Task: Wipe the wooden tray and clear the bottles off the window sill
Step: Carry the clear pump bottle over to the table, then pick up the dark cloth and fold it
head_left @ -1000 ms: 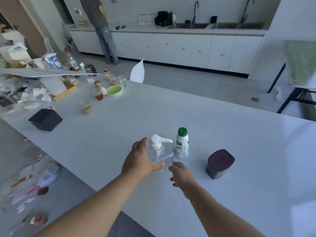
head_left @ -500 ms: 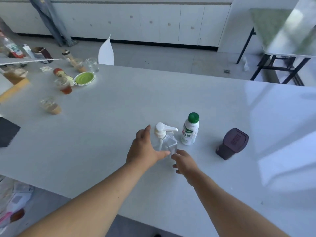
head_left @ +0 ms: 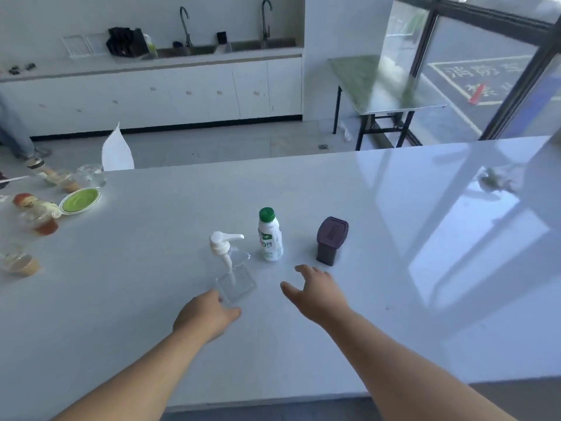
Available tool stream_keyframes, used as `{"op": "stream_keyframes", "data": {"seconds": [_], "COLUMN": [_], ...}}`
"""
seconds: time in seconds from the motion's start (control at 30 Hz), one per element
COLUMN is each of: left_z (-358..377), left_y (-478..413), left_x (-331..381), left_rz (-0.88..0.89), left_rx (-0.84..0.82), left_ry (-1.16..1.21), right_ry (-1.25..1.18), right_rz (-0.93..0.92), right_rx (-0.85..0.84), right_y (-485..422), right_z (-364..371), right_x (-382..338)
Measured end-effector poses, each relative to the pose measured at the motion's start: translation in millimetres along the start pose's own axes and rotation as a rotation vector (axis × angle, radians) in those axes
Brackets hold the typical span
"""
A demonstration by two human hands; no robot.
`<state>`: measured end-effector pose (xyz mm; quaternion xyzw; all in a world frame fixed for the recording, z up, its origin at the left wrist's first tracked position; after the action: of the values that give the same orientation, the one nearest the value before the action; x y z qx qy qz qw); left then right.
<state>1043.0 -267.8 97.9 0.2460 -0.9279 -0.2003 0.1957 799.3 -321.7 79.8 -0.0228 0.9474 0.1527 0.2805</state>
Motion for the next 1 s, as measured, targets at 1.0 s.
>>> {"op": "stream_keyframes", "data": {"seconds": [1.0], "left_z": [439.4], "left_y": [646.1], "left_x": [493.9], "left_rz": [1.646], "left_rx": [-0.473], "left_ry": [-0.443], "right_ry": [0.09], "right_rz": [1.188], "right_rx": [0.734], "right_y": [732.9], "right_z": [-204.4], "right_x": [548.4]}}
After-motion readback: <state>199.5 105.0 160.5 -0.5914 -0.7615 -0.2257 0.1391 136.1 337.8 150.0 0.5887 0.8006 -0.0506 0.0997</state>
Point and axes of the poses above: each hand's wrist, its own y-axis away from the middle knuckle, its own z-axis out of the palm, x = y × z, the point moved 2 cm from there along -y, towards the middle knuckle, and after that the axes turned 3 degrees about y, right-handed, at the moved point
